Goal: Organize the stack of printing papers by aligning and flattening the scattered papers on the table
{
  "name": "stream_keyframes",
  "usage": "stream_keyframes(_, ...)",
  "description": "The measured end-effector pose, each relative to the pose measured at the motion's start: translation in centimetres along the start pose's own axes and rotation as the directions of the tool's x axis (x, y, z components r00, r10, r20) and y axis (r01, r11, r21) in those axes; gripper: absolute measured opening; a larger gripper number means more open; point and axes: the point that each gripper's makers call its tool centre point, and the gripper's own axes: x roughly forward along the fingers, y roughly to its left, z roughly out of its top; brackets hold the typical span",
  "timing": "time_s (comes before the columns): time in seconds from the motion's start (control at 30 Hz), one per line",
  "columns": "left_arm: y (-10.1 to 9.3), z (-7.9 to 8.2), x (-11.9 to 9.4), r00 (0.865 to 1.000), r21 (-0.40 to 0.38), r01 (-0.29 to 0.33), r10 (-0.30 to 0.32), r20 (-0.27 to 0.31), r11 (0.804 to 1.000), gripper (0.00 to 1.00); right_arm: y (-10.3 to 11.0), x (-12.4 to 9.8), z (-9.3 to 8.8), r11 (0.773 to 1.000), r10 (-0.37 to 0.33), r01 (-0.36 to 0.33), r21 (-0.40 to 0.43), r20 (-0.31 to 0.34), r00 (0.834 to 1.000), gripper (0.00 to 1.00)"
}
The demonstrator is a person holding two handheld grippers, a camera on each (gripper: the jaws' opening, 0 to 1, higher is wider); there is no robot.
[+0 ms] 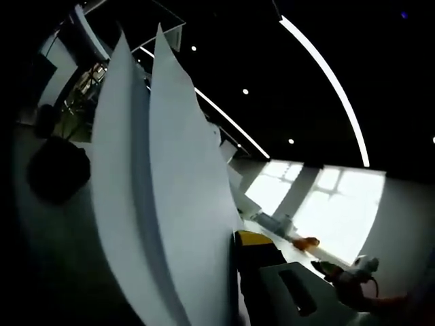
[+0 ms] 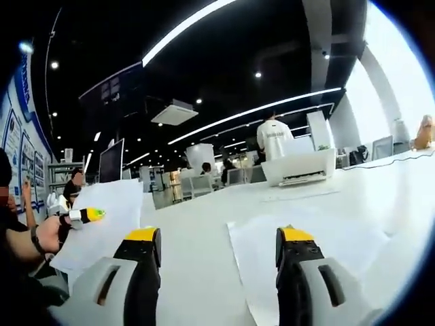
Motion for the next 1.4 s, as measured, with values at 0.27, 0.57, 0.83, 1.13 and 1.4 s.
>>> stream_keyframes(0.27, -0.2, -0.2, 0.0, 1.0, -0.006, 0.016, -0.016, -0.012, 1.0, 0.08, -1.8, -0.4, -0.2, 0.999, -0.046, 0.045, -0.022, -0.02, 0.999, 0.73)
stream_keyframes(0.57, -0.2, -0.1, 0.0, 1.0, -0.003, 0.017, -0.017, -0.011, 1.0, 0.08, -4.4, -1.2, -0.1, 0.994, -0.104, 0.102, -0.044, -0.035, 0.994, 0.75)
stream_keyframes(0.83, -0.2, -0.1, 0.1, 1.0, -0.002, 0.017, -0.017, -0.009, 1.0, 0.08, -7.3, -1.7, -0.2, 0.982, -0.174, 0.169, -0.078, -0.055, 0.983, 0.8)
stream_keyframes(1.13, -0.3, -0.1, 0.1, 1.0, -0.004, 0.019, -0.019, -0.008, 1.0, 0.08, -9.6, -2.3, -0.2, 0.971, -0.226, 0.219, -0.094, -0.066, 0.972, 0.81)
stream_keyframes(1.4, -0.3, -0.1, 0.0, 1.0, -0.019, 0.023, -0.023, -0.009, 1.0, 0.08, -11.2, -2.6, -0.1, 0.965, -0.251, 0.244, -0.1, -0.071, 0.965, 0.82)
